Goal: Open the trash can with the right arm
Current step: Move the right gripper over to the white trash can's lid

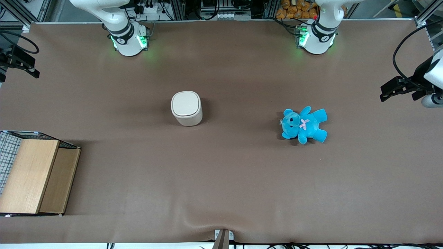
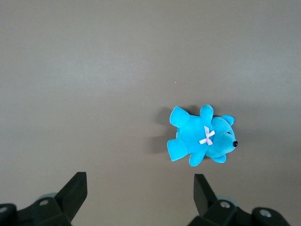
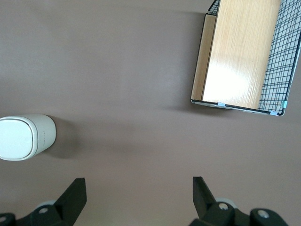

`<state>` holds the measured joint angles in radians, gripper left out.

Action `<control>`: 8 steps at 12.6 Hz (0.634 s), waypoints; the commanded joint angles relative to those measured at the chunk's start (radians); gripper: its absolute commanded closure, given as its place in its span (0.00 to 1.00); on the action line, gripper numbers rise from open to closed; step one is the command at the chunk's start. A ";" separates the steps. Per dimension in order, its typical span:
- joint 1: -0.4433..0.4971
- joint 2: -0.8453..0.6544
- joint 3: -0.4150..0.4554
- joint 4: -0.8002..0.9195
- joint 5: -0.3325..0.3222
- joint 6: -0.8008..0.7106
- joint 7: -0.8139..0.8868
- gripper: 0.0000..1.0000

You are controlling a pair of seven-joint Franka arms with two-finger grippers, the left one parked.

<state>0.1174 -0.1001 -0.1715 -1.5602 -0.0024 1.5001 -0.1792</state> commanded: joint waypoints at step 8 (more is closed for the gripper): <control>0.025 0.007 0.045 0.000 0.024 -0.024 0.097 0.00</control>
<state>0.1245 -0.0983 -0.1623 -1.5613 0.0111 1.4845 -0.1619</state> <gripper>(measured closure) 0.000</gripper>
